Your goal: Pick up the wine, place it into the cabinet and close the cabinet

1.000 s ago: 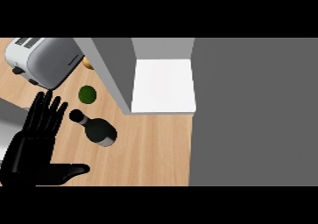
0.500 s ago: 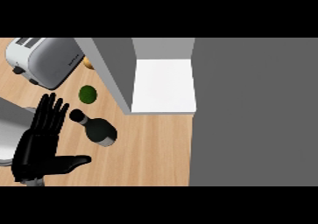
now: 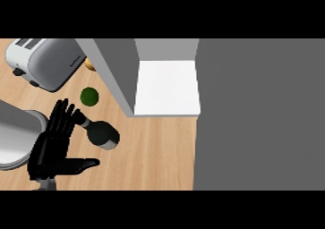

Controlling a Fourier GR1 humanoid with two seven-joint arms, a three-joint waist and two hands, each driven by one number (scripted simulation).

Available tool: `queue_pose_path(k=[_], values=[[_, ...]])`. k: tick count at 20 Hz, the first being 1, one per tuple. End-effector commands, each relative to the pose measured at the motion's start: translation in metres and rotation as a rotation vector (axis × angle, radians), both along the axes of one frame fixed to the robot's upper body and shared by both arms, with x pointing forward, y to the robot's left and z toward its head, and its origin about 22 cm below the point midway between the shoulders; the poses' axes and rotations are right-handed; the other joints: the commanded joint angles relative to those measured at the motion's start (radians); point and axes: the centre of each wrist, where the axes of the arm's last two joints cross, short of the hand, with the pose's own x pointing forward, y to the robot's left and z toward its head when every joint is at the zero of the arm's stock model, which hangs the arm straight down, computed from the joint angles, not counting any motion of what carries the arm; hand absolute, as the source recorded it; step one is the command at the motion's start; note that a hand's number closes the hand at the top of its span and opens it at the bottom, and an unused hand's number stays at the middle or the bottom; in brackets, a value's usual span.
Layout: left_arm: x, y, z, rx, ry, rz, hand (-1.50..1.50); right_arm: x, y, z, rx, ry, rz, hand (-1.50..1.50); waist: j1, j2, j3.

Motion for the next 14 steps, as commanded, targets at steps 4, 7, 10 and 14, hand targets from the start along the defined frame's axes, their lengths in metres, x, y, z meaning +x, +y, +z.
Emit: queue_pose_path(k=[4, 7, 10, 14], values=[[-0.002, -0.003, -0.022, -0.025, 0.001, -0.024, -1.50, -0.039, 0.001, 0.006, 0.062, -0.034, 0.057, -1.50, 0.002, -0.001, 0.000], [-0.002, 0.005, -0.034, -0.016, 0.005, -0.018, -1.50, -0.031, -0.001, 0.016, 0.038, -0.049, 0.053, -1.50, 0.004, 0.000, 0.000], [0.014, 0.006, -0.034, -0.002, 0.005, -0.016, -1.50, -0.049, -0.002, 0.010, 0.028, -0.042, 0.069, -1.50, -0.006, -0.001, 0.000], [0.014, -0.014, -0.052, 0.002, 0.010, -0.021, -1.50, -0.034, -0.005, 0.011, 0.054, -0.058, 0.055, -1.50, -0.002, 0.000, 0.000]])
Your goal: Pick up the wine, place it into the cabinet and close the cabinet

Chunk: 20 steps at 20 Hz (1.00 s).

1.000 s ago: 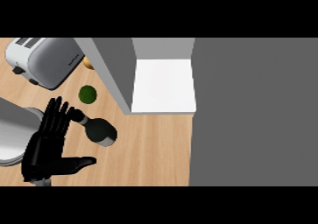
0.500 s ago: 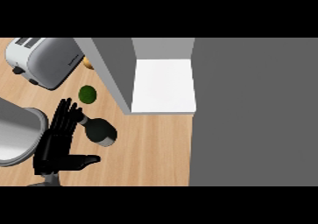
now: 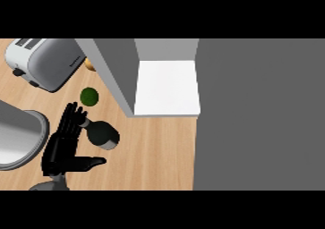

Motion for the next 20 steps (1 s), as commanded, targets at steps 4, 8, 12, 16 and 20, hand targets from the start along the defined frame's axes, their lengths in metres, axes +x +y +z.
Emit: queue_pose_path(k=[4, 8, 12, 16, 20], values=[[0.007, -0.003, -0.013, 0.002, 0.021, -0.003, -1.50, -0.051, 0.003, 0.014, 0.037, -0.045, 0.069, -1.50, -0.004, -0.001, 0.000], [0.001, 0.002, -0.035, 0.011, 0.024, -0.010, -1.50, -0.037, 0.013, 0.020, 0.059, -0.047, 0.053, -1.50, 0.002, 0.001, -0.001], [0.009, 0.001, -0.035, -0.017, 0.042, -0.027, -1.50, -0.033, 0.012, 0.017, 0.063, -0.044, 0.069, -1.50, 0.004, 0.001, 0.000], [0.016, -0.013, -0.043, -0.036, 0.033, -0.029, -1.50, -0.037, 0.004, 0.015, 0.019, -0.067, 0.085, -1.50, -0.003, 0.001, 0.000], [0.003, -0.010, -0.048, -0.048, 0.046, -0.034, -1.50, -0.041, 0.009, 0.019, 0.038, -0.065, 0.058, -1.50, 0.004, -0.001, 0.000]])
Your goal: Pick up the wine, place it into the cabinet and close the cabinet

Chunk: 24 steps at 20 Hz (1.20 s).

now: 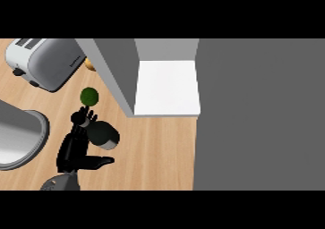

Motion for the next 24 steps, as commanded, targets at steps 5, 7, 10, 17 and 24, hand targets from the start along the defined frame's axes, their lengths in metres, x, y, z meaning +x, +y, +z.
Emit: queue_pose_path(k=[5, 7, 10, 17, 24], values=[[0.010, 0.013, -0.009, -0.045, -0.025, 0.014, -1.50, -0.042, 0.002, 0.023, 0.017, -0.049, 0.032, -1.50, -0.001, 0.000, -0.001], [0.006, -0.004, -0.017, -0.081, -0.029, -0.041, 1.50, -0.029, 0.002, 0.014, 0.029, -0.062, 0.023, -1.50, 0.003, 0.001, 0.000], [0.011, -0.016, -0.015, -0.117, -0.037, -0.115, 1.50, -0.034, 0.000, 0.017, 0.020, -0.053, 0.030, -1.50, 0.000, 0.000, 0.000], [0.020, -0.016, -0.003, 0.003, -0.066, -0.132, 1.50, -0.042, -0.009, 0.015, 0.018, -0.040, 0.025, -1.50, 0.002, -0.002, 0.001], [-0.042, 0.025, -0.008, 0.128, -0.092, 0.073, 1.50, -0.021, -0.007, 0.007, 0.033, -0.057, 0.011, -1.50, 0.015, -0.004, 0.002]])
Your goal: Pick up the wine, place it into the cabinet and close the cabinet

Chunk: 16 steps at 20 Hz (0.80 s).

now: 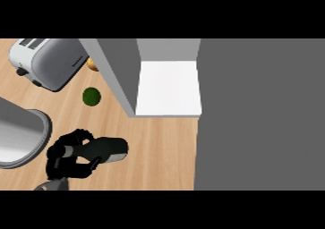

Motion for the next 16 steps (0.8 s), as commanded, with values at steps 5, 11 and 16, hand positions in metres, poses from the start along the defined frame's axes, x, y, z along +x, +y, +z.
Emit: queue_pose_path(k=[5, 11, 16], values=[[-0.035, 0.005, 0.011, 0.095, -0.088, 0.101, 1.50, -0.034, 0.010, 0.004, 0.044, -0.038, 0.039, -1.50, 0.000, 0.004, -0.003], [-0.037, -0.001, 0.048, 0.143, -0.222, 0.169, 1.50, -0.034, 0.004, 0.014, 0.046, -0.047, 0.057, -1.50, 0.000, 0.003, -0.002], [-0.038, -0.017, 0.089, 0.032, -0.220, 0.051, 1.50, -0.018, 0.004, 0.008, 0.048, -0.029, 0.058, -1.50, 0.004, 0.004, -0.002]])
